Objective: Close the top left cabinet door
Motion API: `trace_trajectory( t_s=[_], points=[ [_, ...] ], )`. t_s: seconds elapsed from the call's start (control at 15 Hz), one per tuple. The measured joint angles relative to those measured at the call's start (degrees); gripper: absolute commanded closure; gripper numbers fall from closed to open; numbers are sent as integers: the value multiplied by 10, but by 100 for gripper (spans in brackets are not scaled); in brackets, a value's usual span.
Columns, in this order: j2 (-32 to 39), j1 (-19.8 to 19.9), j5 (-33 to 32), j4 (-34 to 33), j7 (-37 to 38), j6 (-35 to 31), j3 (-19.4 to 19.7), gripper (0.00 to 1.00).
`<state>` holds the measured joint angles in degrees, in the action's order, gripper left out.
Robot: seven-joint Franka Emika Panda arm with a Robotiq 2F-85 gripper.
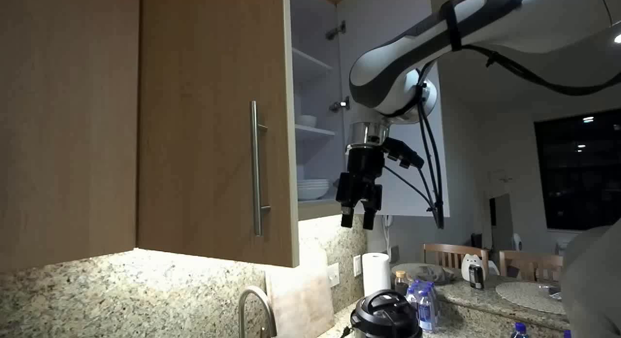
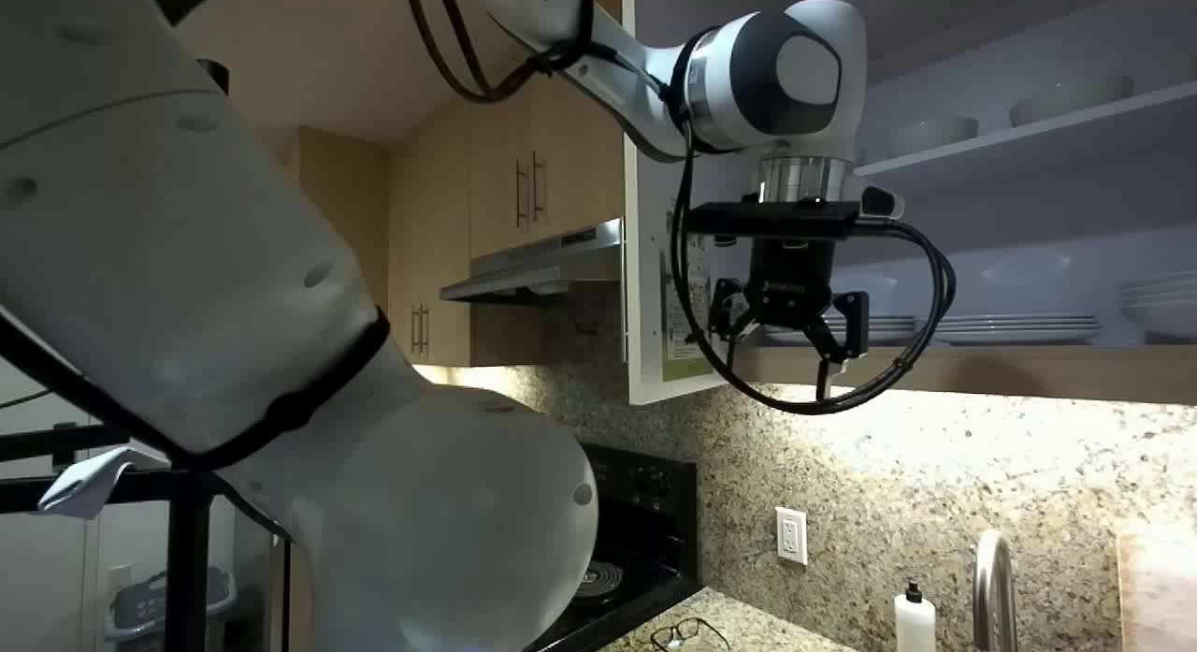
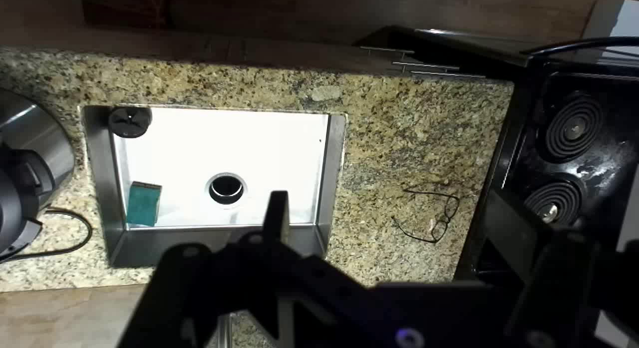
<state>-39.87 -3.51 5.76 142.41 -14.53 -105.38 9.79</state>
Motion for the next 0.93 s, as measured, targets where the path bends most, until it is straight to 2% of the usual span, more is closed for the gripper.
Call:
trace_trajectory(
  t_s=[0.47, 0.67, 0.93],
  points=[
    [-4, 6, 0, 0, 4, -3, -15, 0],
    [-18, 6, -1, 6, 17, -18, -38, 0],
    [-57, 7, -5, 38, 51, -73, -78, 0]
  ],
)
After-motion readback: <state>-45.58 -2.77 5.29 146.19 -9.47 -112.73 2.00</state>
